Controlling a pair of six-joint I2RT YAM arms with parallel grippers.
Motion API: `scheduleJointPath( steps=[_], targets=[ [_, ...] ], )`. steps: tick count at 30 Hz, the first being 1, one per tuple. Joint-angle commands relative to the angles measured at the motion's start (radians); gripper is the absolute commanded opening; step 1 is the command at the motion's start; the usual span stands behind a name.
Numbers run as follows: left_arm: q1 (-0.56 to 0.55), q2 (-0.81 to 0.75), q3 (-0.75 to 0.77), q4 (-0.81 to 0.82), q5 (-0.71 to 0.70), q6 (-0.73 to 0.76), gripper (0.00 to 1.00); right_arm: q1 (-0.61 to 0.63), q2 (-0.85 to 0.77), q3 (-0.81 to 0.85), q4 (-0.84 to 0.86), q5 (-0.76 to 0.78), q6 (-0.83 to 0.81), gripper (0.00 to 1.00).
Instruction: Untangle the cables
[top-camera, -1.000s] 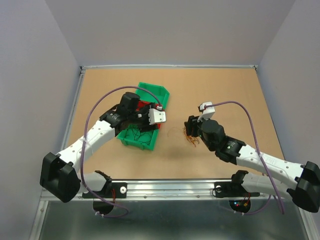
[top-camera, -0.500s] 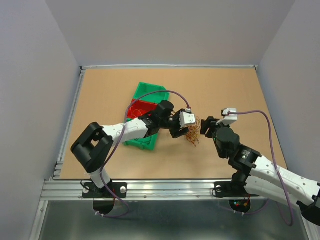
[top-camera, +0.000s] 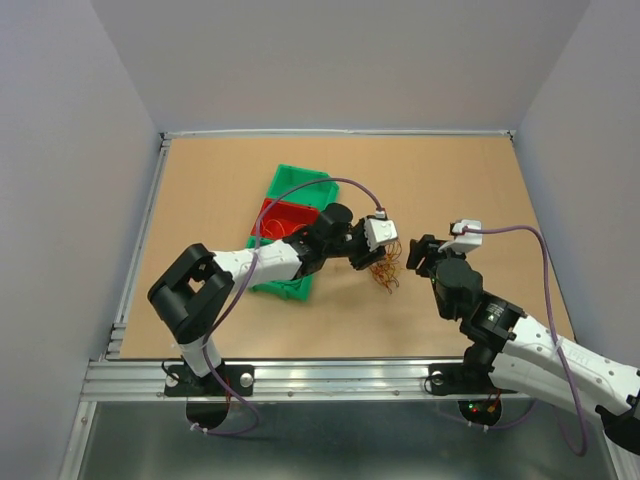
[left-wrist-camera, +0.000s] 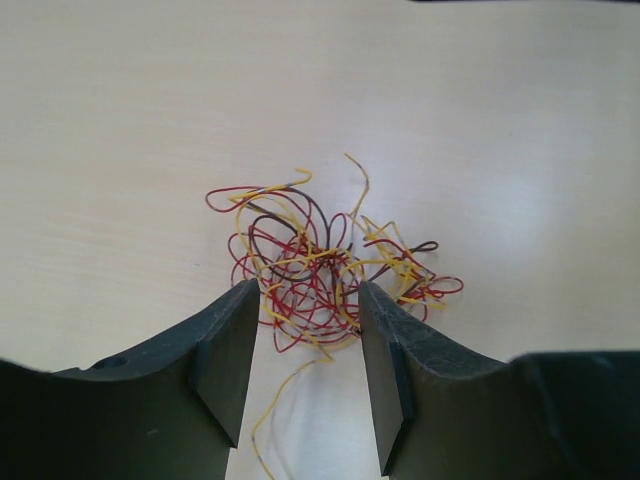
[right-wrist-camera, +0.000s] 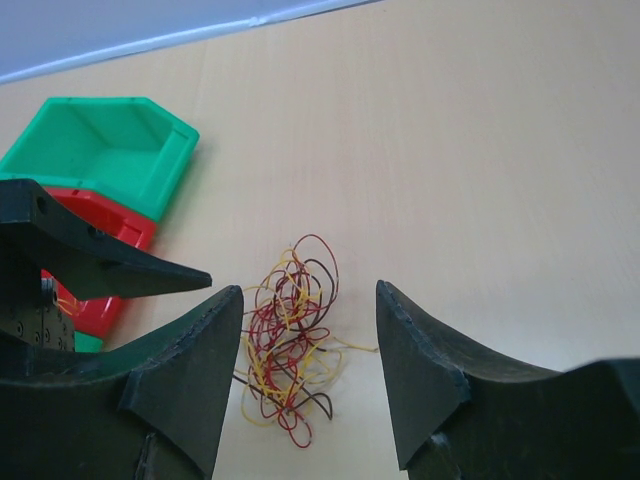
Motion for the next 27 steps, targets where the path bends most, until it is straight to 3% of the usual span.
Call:
scheduleJointPath(
  steps=[1,10,27],
  targets=[
    [-0.001,-0.015,-0.012,0.055,-0.055,-0.005,0.55,-0.004,0.006,-0.008,0.015,0.031,0.005,0.61],
    [0.104,-0.115,-0.072,0.109,0.014,-0.079,0.63,-0.004,0.0,-0.008,0.017,0.016,0.0,0.61],
    [0.101,0.064,0.082,-0.095,0.189,-0.028,0.65,-0.004,0.027,-0.003,0.017,0.009,-0.006,0.61]
  ],
)
